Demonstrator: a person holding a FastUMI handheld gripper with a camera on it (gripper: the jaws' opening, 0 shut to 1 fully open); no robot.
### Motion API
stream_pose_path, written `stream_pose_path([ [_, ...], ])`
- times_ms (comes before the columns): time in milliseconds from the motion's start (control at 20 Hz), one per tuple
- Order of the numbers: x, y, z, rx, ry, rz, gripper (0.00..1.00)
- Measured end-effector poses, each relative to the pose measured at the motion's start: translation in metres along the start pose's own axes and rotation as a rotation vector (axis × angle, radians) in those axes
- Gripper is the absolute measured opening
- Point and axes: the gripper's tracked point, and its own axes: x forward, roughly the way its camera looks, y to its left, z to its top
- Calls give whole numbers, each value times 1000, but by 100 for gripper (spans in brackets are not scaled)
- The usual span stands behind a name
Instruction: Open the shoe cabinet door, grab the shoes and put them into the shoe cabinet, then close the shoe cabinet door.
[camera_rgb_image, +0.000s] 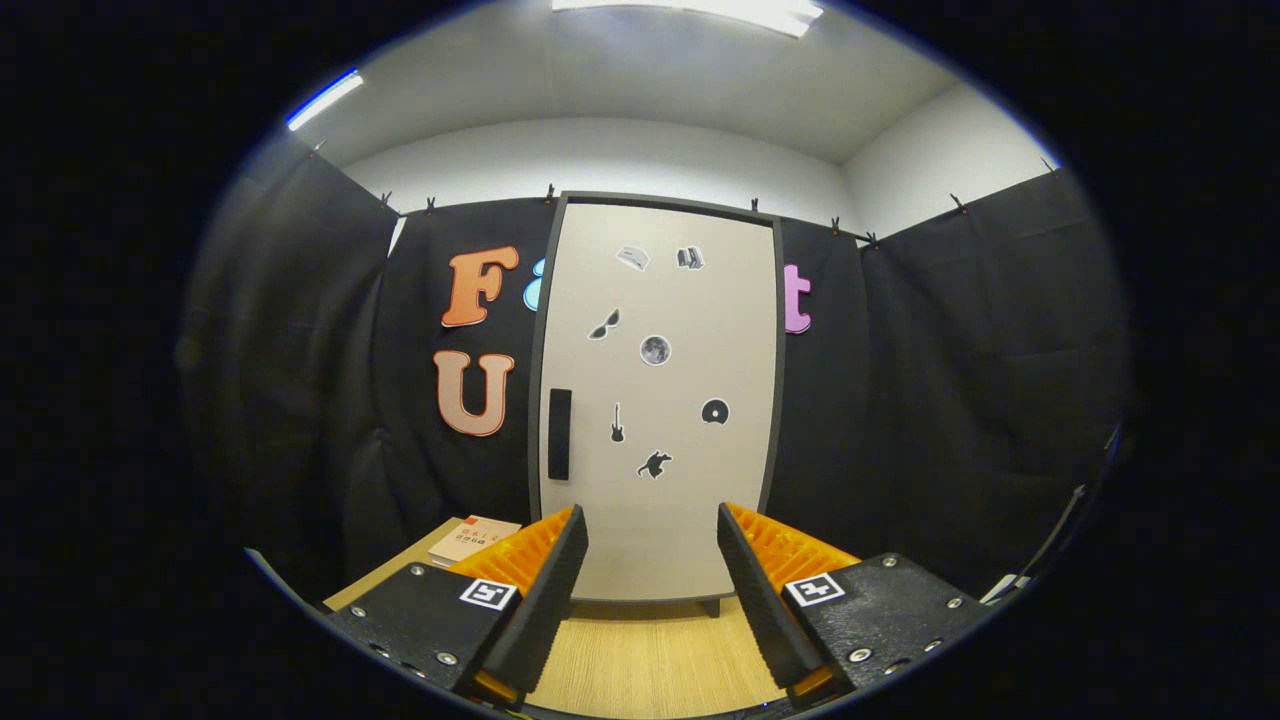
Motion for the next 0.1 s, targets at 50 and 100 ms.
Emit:
stream_pose_path([
  [50,0,0,0,2,-1,0,83],
  [100,0,0,1,5,0,2,83],
])
